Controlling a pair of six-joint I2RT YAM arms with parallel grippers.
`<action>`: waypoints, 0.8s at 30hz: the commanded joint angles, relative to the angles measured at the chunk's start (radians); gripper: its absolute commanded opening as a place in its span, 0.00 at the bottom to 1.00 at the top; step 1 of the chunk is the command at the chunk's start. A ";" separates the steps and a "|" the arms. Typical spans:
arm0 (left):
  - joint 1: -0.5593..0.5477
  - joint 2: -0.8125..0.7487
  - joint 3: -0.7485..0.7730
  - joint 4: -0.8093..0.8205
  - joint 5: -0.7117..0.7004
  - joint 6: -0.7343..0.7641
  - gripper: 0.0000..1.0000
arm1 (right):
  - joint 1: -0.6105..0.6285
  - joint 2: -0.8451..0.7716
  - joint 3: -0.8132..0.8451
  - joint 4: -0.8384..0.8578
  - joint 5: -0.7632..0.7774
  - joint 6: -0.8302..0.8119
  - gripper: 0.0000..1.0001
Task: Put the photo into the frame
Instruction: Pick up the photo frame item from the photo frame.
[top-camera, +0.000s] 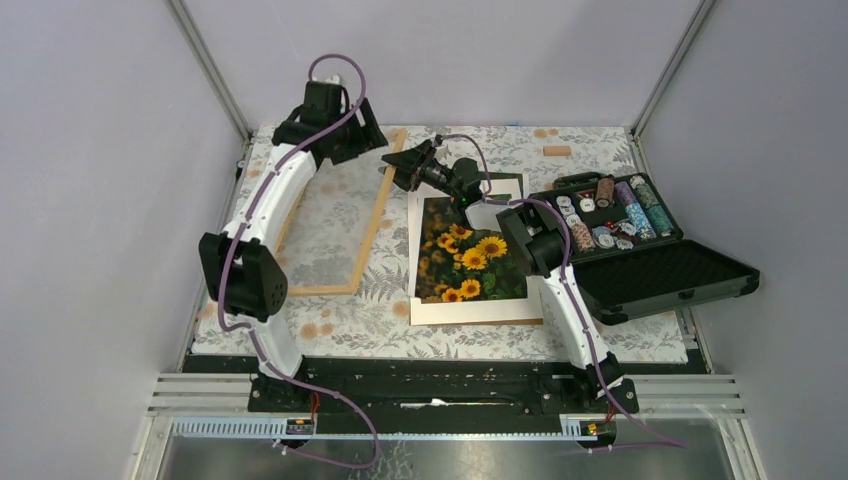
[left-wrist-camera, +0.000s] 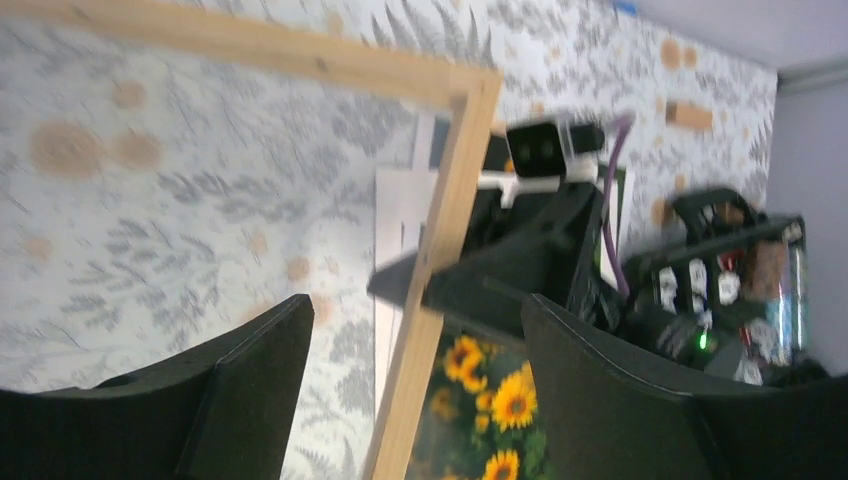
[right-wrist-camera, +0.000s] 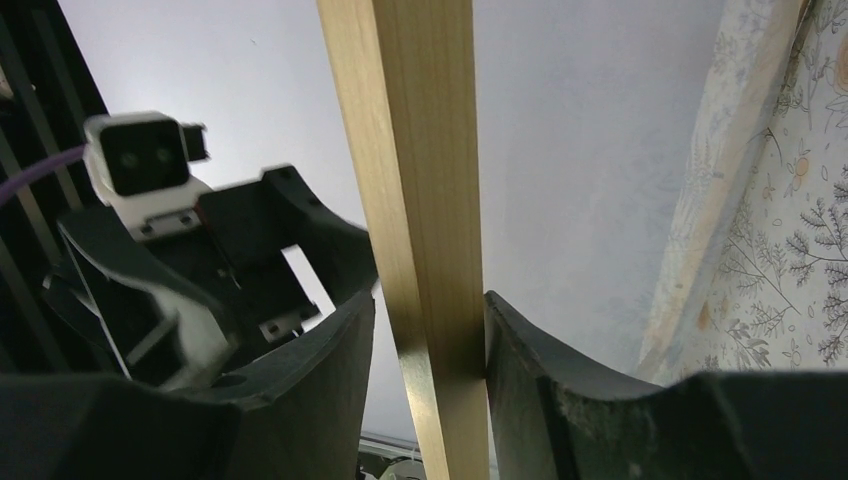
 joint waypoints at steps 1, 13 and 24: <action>-0.016 0.091 0.195 0.028 -0.177 -0.002 0.81 | 0.012 -0.115 0.005 0.076 -0.028 -0.042 0.48; -0.182 0.350 0.533 -0.008 -0.565 0.208 0.48 | 0.011 -0.113 0.003 0.058 -0.047 -0.063 0.46; -0.234 0.405 0.504 0.018 -0.669 0.285 0.43 | 0.011 -0.104 0.006 0.064 -0.055 -0.060 0.45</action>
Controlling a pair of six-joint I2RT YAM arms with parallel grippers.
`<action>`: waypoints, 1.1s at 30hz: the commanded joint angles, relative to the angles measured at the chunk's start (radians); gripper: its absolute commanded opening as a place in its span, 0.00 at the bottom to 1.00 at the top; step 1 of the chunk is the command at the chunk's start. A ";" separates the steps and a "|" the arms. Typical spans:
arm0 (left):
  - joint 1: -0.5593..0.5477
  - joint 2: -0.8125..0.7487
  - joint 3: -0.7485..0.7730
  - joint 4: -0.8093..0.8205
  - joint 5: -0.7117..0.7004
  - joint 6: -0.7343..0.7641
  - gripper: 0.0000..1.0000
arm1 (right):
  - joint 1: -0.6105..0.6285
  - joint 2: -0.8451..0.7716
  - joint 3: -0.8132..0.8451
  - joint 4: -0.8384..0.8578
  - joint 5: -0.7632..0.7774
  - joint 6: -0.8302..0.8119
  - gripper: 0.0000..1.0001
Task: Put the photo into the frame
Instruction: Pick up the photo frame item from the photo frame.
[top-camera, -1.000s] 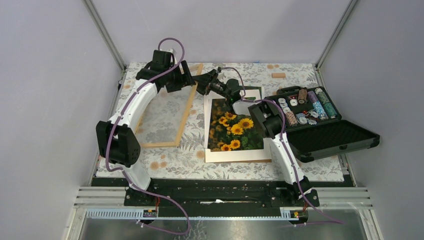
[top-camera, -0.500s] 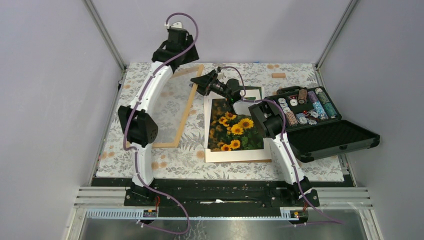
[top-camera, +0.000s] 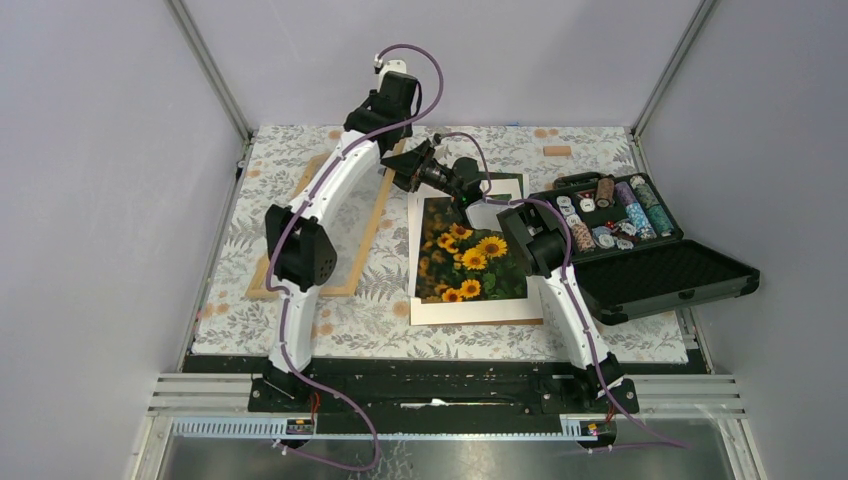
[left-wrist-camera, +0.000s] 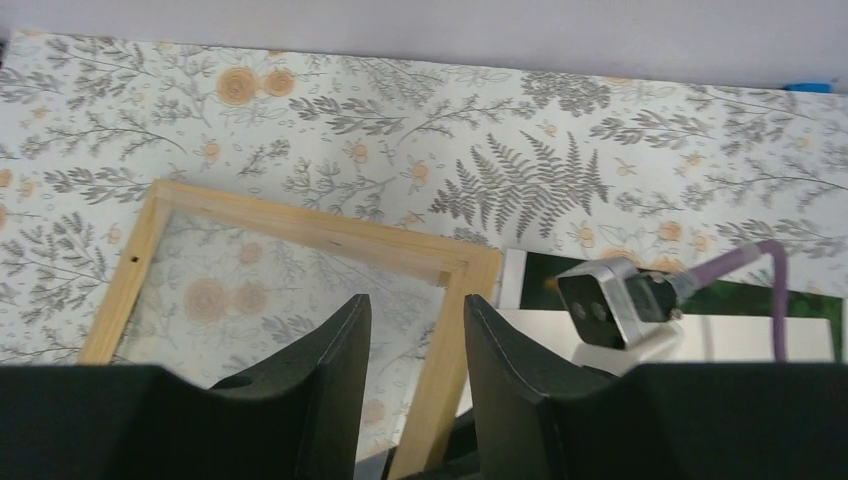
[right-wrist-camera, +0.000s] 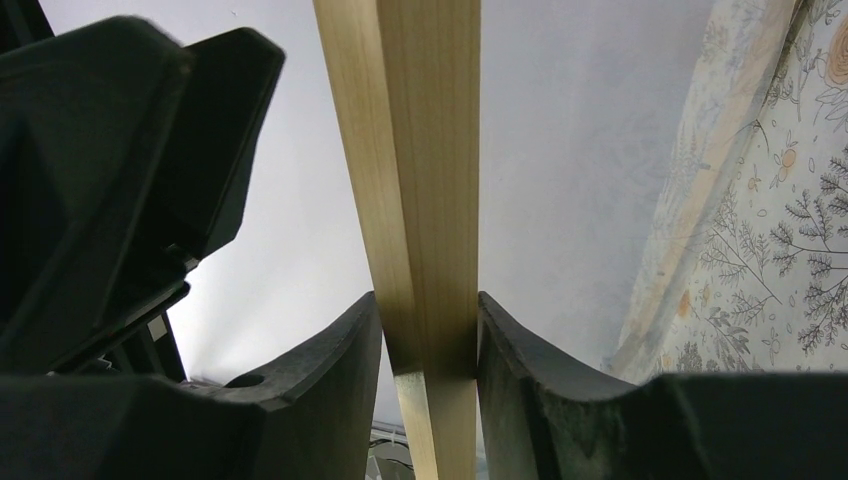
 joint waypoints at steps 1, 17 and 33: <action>-0.016 0.024 0.012 0.037 -0.098 0.059 0.42 | 0.011 -0.095 0.012 0.073 -0.015 -0.008 0.44; -0.027 0.060 -0.035 0.027 -0.153 0.091 0.34 | 0.011 -0.083 0.007 0.089 -0.017 0.008 0.43; -0.067 0.096 -0.021 0.050 -0.240 0.213 0.17 | 0.011 -0.122 -0.037 -0.015 -0.040 -0.059 0.52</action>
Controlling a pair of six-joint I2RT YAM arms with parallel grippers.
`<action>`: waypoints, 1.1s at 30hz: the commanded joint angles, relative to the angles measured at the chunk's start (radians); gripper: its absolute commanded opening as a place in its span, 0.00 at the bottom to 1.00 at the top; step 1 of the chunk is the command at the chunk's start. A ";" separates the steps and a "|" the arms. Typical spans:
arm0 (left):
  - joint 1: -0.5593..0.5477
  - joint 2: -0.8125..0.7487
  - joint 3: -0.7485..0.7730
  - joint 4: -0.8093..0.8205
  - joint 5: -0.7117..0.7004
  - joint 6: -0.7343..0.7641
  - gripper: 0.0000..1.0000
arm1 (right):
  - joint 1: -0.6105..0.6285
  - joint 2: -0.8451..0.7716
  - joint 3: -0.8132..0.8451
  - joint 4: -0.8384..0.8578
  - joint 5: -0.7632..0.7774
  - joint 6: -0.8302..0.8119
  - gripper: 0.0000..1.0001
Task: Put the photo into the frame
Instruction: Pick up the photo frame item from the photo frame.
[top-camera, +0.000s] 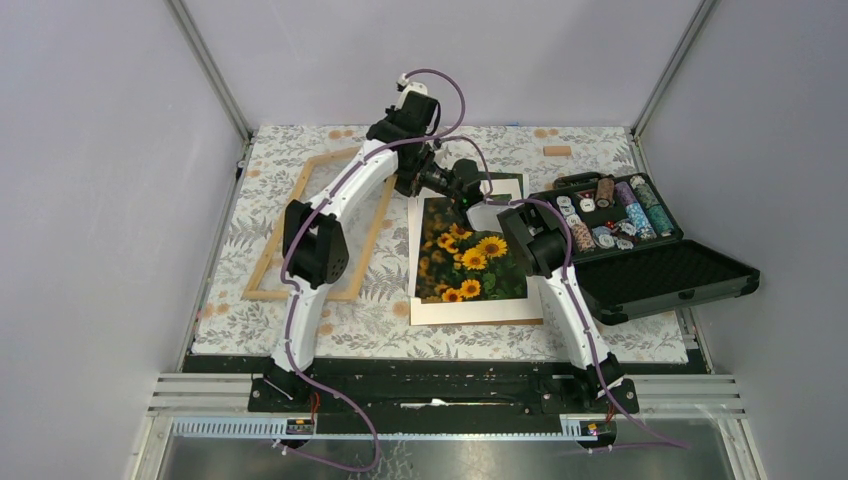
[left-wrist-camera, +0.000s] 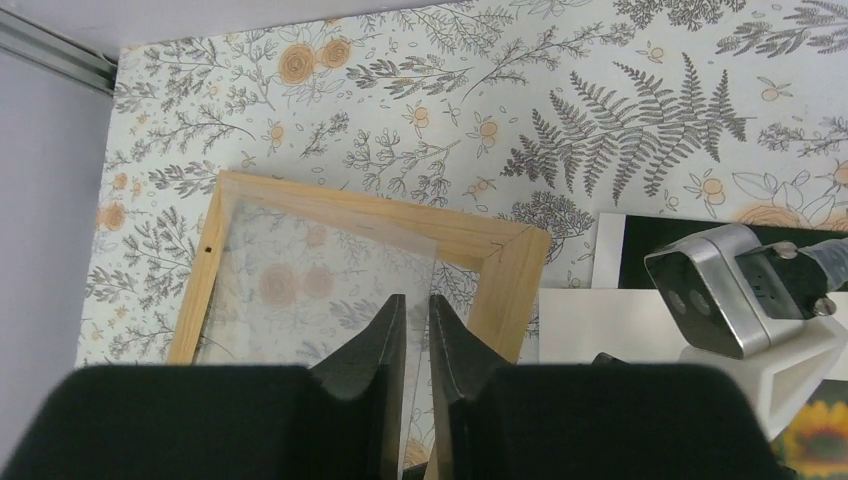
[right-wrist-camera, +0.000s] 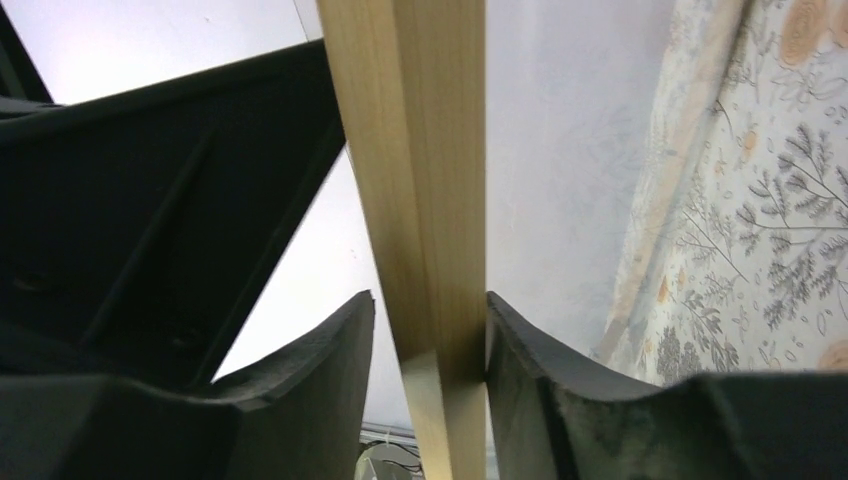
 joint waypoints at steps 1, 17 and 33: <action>-0.016 0.010 0.016 0.048 -0.055 0.056 0.15 | 0.010 -0.124 -0.014 -0.002 -0.033 -0.051 0.54; -0.030 0.018 -0.014 0.076 -0.092 0.088 0.09 | 0.011 -0.138 -0.022 -0.018 -0.045 -0.056 0.61; -0.030 0.040 -0.027 0.075 -0.129 0.092 0.33 | 0.011 -0.110 0.002 0.014 -0.047 -0.030 0.38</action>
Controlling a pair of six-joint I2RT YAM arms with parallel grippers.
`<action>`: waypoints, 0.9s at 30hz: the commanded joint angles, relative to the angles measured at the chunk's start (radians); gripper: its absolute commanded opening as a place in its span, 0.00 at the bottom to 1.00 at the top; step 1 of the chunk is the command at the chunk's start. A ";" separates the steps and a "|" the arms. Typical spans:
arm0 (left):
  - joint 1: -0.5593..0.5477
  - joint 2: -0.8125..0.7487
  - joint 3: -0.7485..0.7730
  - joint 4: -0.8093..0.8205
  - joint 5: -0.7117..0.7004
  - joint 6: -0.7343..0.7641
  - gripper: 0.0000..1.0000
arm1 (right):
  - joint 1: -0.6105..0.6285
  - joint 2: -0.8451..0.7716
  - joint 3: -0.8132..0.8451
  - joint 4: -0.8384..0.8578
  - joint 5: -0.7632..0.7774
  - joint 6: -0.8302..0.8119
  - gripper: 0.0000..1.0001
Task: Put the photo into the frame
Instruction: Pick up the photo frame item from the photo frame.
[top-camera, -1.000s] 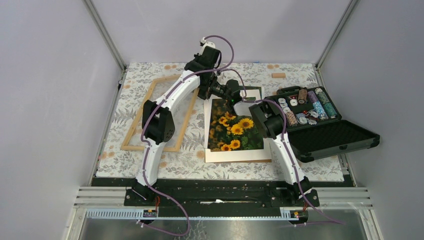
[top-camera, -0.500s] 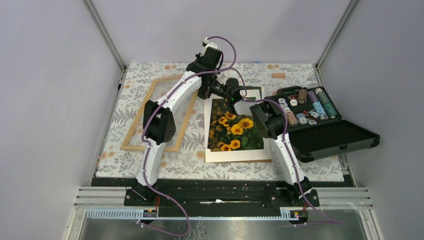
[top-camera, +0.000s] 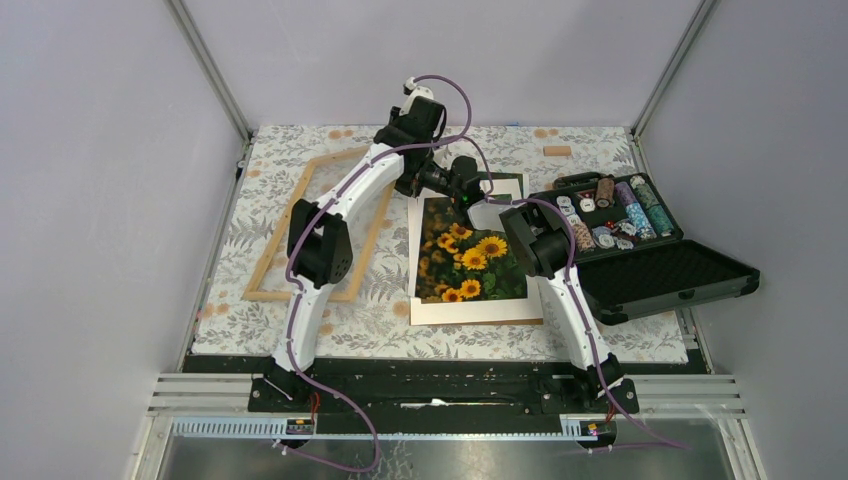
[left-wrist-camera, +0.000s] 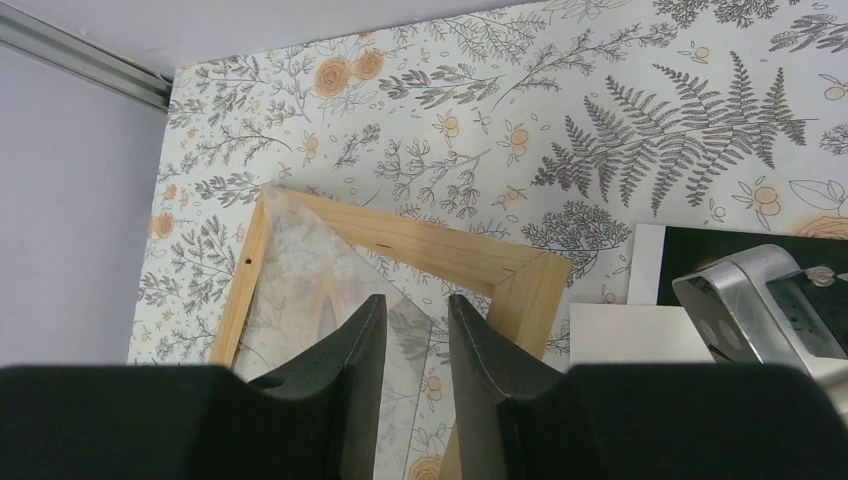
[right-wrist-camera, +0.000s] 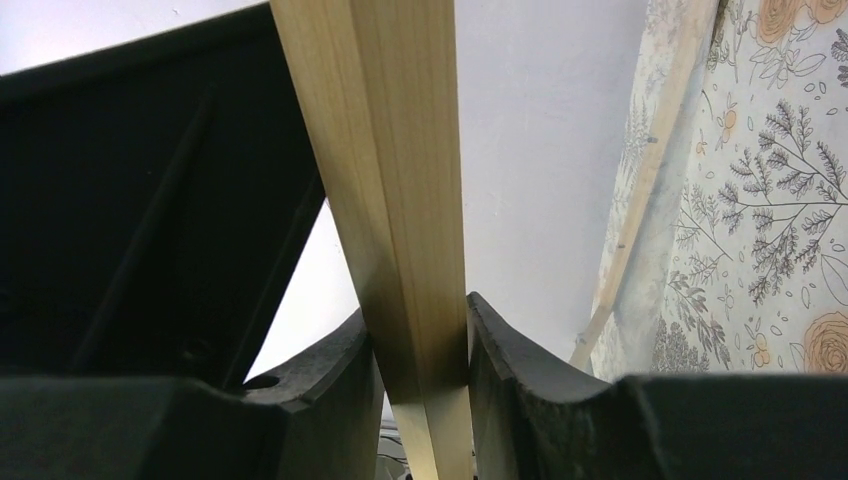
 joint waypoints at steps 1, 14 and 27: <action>-0.005 0.014 -0.014 0.022 -0.031 0.012 0.31 | 0.010 -0.069 0.033 0.099 -0.018 0.015 0.38; -0.011 -0.073 -0.023 0.060 -0.092 0.034 0.00 | 0.011 -0.079 -0.012 0.072 -0.030 -0.017 0.63; -0.038 -0.317 -0.220 0.193 -0.177 0.039 0.00 | -0.008 -0.134 -0.179 0.022 -0.049 -0.140 1.00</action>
